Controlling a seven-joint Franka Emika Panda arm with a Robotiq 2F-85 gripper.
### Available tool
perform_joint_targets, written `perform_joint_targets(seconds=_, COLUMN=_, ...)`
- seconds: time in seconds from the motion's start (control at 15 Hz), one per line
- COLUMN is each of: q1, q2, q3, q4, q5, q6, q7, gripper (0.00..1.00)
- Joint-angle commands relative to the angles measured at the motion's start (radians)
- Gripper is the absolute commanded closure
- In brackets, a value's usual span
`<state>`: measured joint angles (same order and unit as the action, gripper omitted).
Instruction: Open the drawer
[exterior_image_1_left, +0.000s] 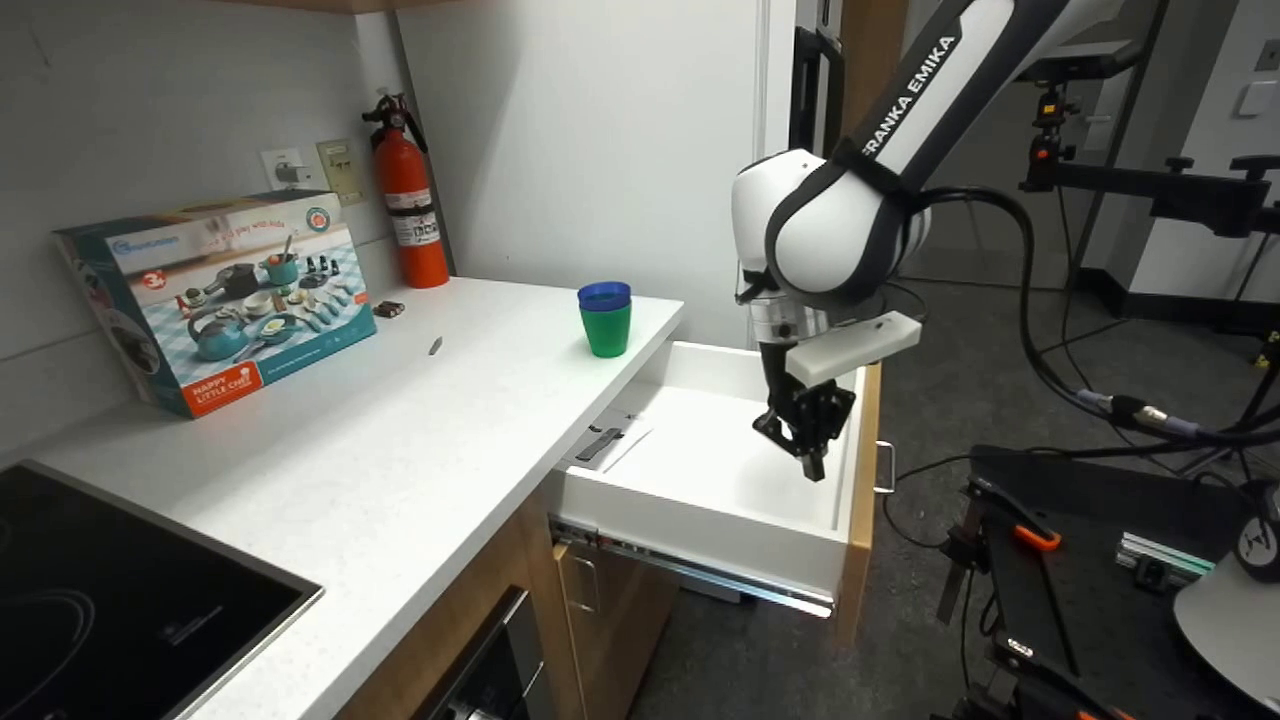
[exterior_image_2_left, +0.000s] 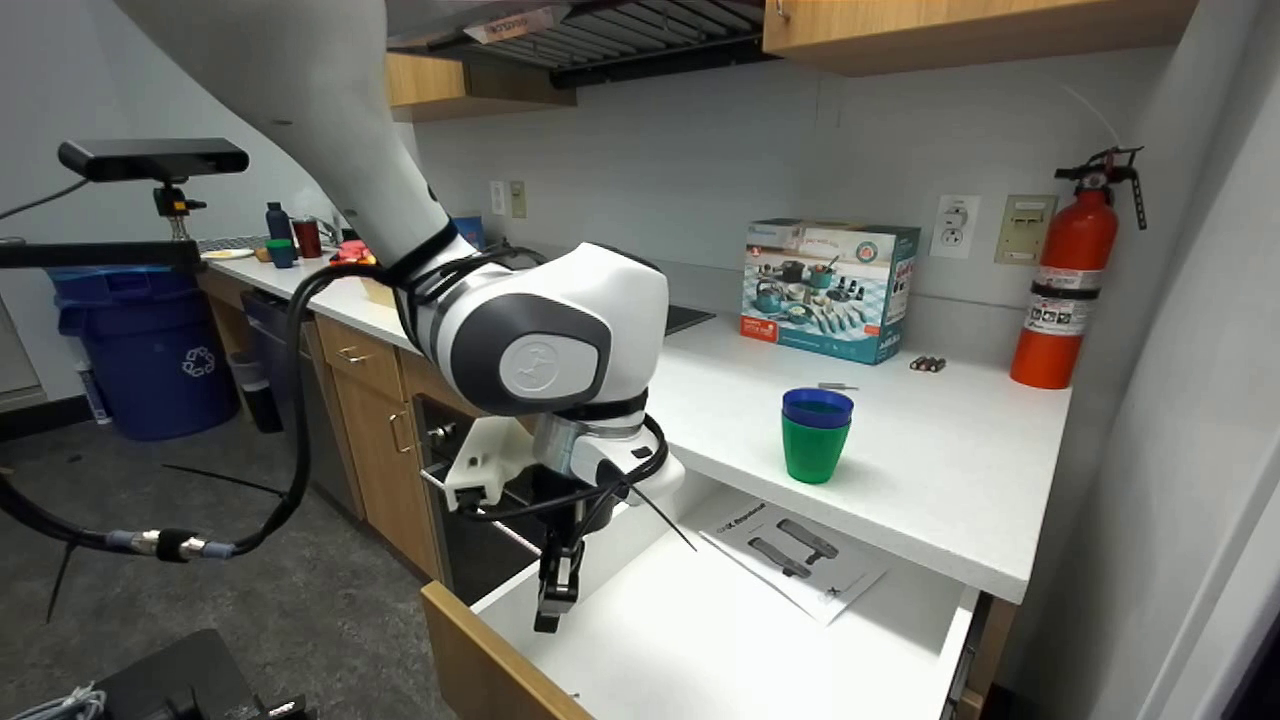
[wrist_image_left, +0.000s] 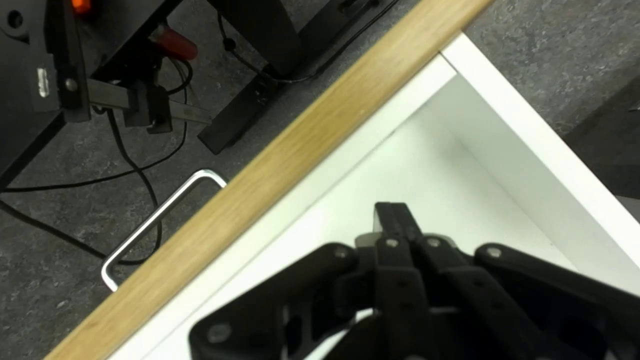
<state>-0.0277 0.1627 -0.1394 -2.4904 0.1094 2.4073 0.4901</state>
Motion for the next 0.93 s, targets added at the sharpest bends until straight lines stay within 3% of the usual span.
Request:
perform_joint_targets(seconds=0.0, q1=0.003, q2=-0.044, q3=0.010, q4=0.023, q5=-0.031, q6=-0.018, q7=0.012, gripper=1.00)
perform_joint_targets(seconds=0.87, q1=0.003, q2=-0.125, q3=0.075, q4=0.159, q5=-0.040, q6=-0.022, q7=-0.041, gripper=1.00)
